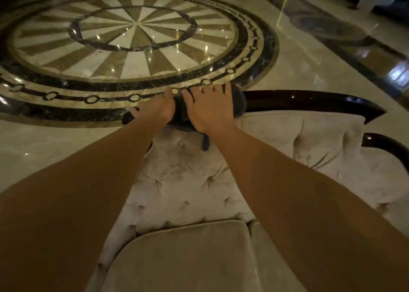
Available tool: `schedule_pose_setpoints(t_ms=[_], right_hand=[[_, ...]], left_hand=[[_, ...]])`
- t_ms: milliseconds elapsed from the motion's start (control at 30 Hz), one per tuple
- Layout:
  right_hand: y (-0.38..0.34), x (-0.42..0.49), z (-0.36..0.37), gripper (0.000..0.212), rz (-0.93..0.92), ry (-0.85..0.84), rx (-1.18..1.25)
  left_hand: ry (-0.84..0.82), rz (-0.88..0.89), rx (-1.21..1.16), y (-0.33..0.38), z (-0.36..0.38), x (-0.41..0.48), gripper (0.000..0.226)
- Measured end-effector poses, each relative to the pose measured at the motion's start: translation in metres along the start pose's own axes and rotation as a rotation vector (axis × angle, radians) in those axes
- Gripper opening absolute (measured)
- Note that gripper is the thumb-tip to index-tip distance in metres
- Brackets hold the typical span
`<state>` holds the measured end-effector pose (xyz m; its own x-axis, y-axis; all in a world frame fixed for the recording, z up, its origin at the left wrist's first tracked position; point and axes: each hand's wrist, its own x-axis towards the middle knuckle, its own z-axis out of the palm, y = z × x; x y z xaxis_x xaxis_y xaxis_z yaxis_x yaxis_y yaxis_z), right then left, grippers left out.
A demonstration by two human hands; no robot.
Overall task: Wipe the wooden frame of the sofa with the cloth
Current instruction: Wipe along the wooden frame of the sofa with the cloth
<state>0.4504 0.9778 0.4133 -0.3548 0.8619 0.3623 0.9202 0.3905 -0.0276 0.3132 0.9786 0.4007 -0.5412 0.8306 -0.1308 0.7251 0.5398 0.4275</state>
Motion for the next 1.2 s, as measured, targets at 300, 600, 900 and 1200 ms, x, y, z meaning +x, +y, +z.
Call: schedule_pose_setpoints(t_ms=[300, 600, 900, 1200], right_hand=[[0.248, -0.022, -0.02, 0.064, 0.304, -0.084, -0.089], [0.101, -0.019, -0.001, 0.062, -0.023, -0.078, 0.054], [0.172, -0.019, -0.01, 0.069, 0.423, -0.084, 0.096], [0.152, -0.021, -0.007, 0.059, 0.15, -0.158, 0.088]], left_hand=[[0.04, -0.007, 0.246, 0.047, 0.022, -0.022, 0.092], [0.093, -0.112, 0.235, 0.059, 0.03, -0.027, 0.106], [0.069, -0.007, 0.173, 0.049, 0.027, -0.033, 0.105], [0.031, -0.009, 0.151, 0.051, 0.022, -0.037, 0.094]])
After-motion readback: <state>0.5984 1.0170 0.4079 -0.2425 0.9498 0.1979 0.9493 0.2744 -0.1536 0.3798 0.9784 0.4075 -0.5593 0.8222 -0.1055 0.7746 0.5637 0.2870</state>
